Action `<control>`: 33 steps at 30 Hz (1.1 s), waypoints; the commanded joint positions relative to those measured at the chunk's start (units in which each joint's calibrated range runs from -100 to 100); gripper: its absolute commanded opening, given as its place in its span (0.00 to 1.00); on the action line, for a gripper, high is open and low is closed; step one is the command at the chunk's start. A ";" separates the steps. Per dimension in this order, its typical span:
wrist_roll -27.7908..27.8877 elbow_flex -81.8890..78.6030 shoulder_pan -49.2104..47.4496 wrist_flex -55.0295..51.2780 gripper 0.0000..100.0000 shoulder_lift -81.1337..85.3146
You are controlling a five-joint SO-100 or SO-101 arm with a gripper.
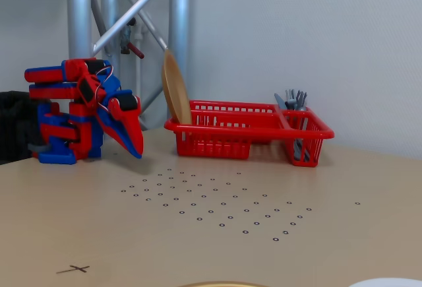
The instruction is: Grasp the plate, place it on the cross drawn on the table.
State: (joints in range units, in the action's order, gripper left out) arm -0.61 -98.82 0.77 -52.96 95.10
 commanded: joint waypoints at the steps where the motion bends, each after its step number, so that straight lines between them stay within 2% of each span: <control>1: 0.39 -0.99 -0.27 1.33 0.00 0.68; 15: -0.24 -1.08 0.37 1.25 0.00 0.68; 22: 2.69 -0.45 -3.72 1.25 0.12 0.68; 28: 5.96 11.52 -4.08 2.30 0.18 -5.33; 33: 7.08 28.20 -3.65 -2.93 0.21 -14.20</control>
State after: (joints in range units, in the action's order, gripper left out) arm 6.08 -81.01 -2.96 -53.61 83.66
